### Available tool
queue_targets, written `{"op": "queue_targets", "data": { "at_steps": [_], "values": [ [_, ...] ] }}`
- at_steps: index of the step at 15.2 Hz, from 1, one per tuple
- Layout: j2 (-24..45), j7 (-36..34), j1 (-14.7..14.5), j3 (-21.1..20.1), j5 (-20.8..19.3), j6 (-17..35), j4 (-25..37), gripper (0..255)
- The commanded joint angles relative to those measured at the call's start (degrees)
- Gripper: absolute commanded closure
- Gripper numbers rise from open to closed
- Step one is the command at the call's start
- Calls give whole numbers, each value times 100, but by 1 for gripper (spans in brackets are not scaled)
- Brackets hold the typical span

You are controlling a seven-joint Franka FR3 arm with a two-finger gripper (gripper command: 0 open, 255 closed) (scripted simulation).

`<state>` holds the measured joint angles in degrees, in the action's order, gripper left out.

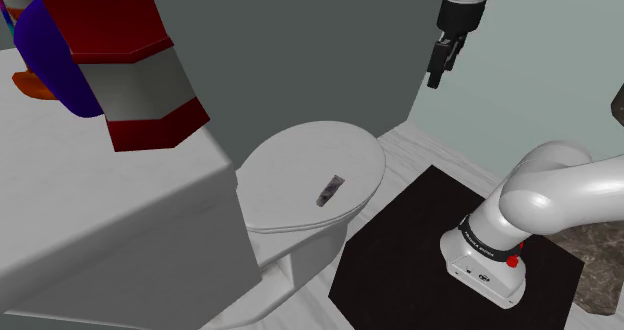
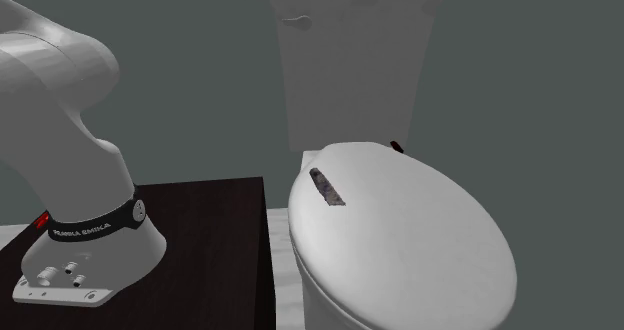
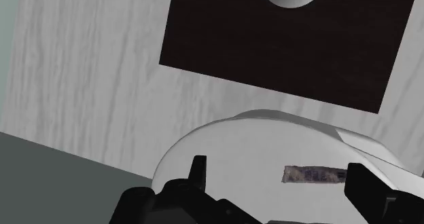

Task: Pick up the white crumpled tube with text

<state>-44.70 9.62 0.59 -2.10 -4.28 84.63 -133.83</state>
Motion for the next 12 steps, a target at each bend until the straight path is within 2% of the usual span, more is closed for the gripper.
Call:
{"op": "queue_targets", "data": {
  "at_steps": [1,7,12],
  "values": [
    [0,0,0,0,0,0,0,0],
    [-176,-1616,238,-573,631,904,-1077,0],
    [-1,-2931,379,-1137,1210,1821,-1758,0]
  ]
}}
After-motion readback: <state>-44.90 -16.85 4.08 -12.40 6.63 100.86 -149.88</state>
